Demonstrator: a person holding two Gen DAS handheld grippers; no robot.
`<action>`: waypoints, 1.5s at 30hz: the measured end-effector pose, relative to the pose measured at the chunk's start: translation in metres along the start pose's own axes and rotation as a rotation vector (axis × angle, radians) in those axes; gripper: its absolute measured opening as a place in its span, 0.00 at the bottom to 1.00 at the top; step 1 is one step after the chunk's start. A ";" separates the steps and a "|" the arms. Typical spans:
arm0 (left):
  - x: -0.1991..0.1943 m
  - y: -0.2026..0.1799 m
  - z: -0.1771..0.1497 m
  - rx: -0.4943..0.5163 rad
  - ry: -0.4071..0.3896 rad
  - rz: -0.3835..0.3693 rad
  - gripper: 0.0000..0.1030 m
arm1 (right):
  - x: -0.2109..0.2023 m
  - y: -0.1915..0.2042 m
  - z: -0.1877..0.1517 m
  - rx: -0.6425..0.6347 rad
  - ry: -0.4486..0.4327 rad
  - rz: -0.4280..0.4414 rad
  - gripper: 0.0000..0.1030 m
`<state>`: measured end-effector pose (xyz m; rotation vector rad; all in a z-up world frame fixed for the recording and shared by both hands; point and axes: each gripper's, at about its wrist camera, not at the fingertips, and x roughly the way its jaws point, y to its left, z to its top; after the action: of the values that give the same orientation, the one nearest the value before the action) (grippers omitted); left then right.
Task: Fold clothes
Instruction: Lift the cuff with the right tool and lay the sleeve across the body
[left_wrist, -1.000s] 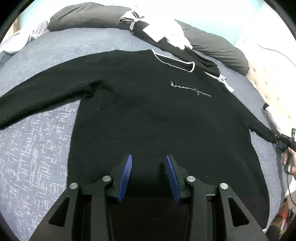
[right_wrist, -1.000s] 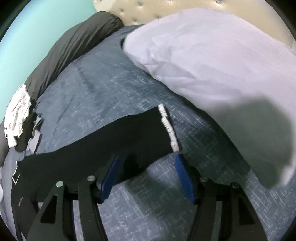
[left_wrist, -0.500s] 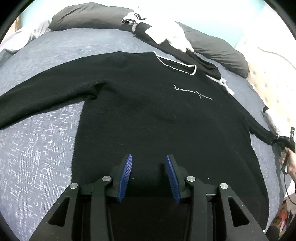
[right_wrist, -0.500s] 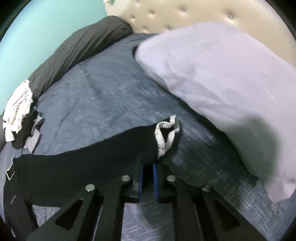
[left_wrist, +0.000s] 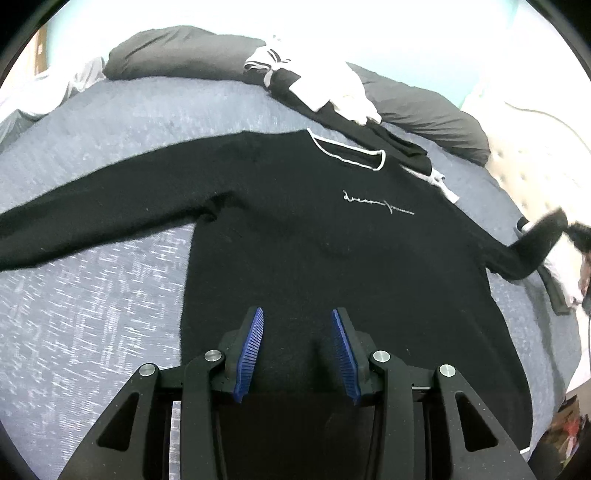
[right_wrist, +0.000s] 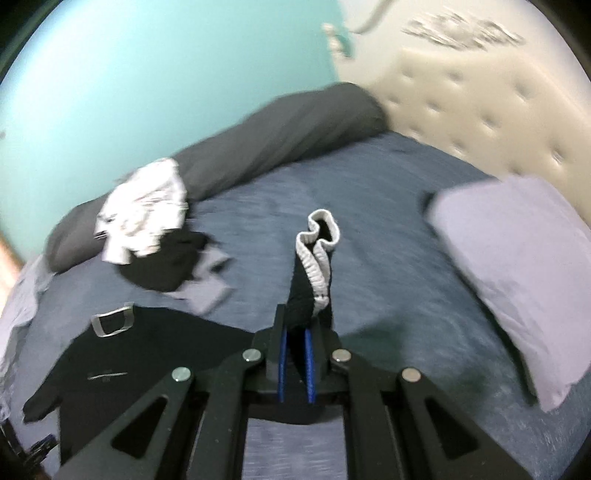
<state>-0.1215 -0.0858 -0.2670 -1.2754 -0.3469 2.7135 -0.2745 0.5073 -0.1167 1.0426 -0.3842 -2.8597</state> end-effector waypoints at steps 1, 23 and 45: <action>-0.003 0.001 -0.001 -0.002 -0.003 -0.006 0.41 | -0.004 0.016 0.004 -0.020 -0.004 0.028 0.07; -0.042 0.045 -0.015 -0.090 -0.035 -0.044 0.41 | -0.009 0.349 -0.149 -0.451 0.287 0.581 0.07; -0.043 0.046 -0.017 -0.082 -0.027 -0.044 0.41 | 0.026 0.365 -0.262 -0.436 0.503 0.629 0.07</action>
<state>-0.0821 -0.1368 -0.2578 -1.2361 -0.4888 2.7079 -0.1328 0.0964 -0.2320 1.2171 -0.0267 -1.9273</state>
